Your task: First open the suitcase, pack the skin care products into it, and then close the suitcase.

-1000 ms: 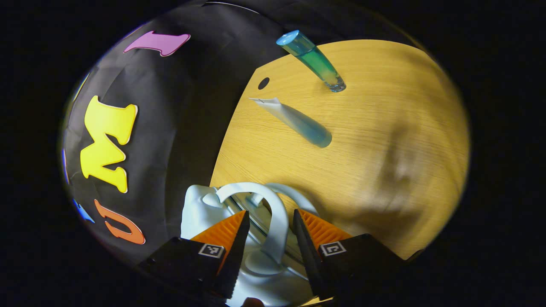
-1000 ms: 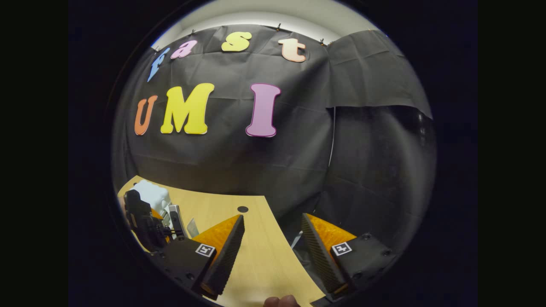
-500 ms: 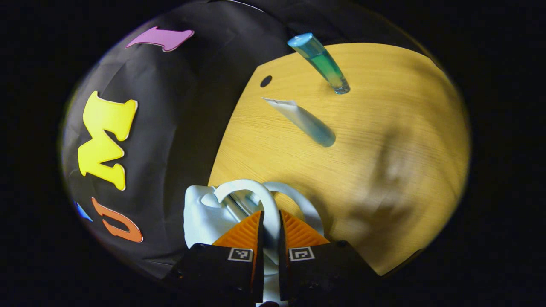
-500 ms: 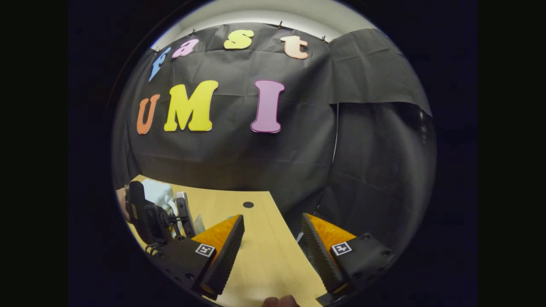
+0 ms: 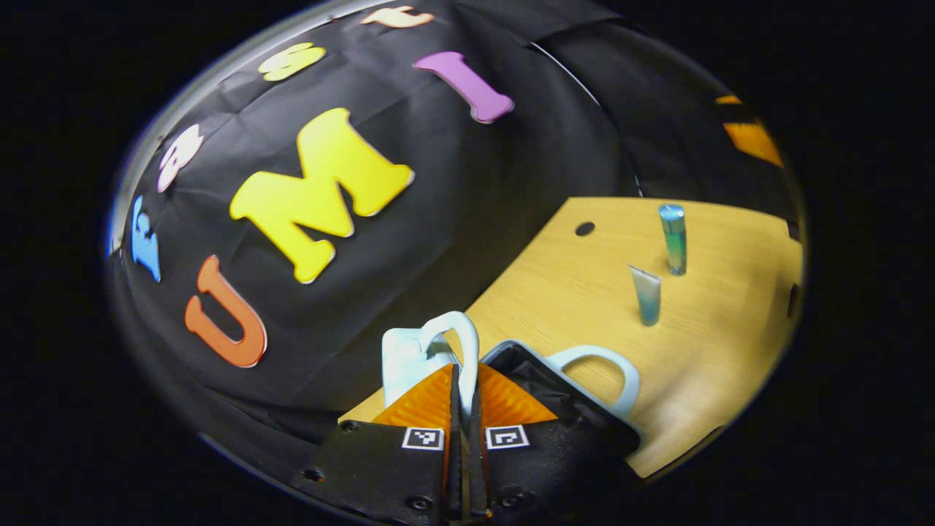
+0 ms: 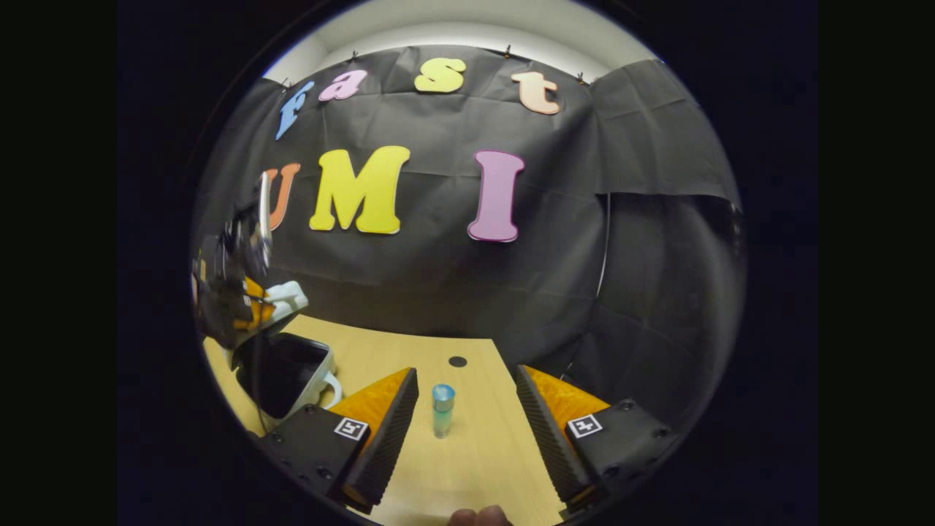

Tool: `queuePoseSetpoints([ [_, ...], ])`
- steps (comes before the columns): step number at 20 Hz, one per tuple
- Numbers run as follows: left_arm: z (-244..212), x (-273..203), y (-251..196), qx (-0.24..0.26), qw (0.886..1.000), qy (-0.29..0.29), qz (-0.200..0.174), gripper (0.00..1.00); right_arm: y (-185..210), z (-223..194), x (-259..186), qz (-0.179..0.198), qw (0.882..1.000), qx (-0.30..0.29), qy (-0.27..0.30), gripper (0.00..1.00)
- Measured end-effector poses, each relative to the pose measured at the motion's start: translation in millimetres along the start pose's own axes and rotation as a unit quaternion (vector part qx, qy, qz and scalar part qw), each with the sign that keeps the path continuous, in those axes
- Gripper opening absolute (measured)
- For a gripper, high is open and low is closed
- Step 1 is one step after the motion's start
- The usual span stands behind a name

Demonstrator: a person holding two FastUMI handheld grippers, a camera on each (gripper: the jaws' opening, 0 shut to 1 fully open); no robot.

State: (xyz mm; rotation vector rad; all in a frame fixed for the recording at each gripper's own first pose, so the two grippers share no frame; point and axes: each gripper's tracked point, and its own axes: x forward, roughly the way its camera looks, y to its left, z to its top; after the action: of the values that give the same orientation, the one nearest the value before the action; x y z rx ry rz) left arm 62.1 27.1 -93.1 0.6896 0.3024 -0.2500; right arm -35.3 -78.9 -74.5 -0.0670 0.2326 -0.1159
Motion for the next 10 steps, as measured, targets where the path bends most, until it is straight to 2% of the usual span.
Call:
queuePoseSetpoints([
  [3, -15, -26, 71, -0.058, 0.996, -0.031, 0.059, 0.06, 24, 14, -1, 0.019, 1.0, -0.007, -0.01, 0.8],
  [5, -40, -41, 113, -0.088, 0.99, -0.043, 0.096, 0.06, 42, 22, -2, 0.032, 0.999, -0.017, -0.013, 0.8],
  [8, -92, -60, 161, -0.138, 0.98, -0.055, 0.13, 0.06, 68, 30, -7, 0.053, 0.998, -0.027, -0.017, 0.8],
  [10, -134, -64, 193, -0.171, 0.973, -0.045, 0.147, 0.06, 81, 23, -7, 0.062, 0.998, -0.03, -0.001, 0.8],
])
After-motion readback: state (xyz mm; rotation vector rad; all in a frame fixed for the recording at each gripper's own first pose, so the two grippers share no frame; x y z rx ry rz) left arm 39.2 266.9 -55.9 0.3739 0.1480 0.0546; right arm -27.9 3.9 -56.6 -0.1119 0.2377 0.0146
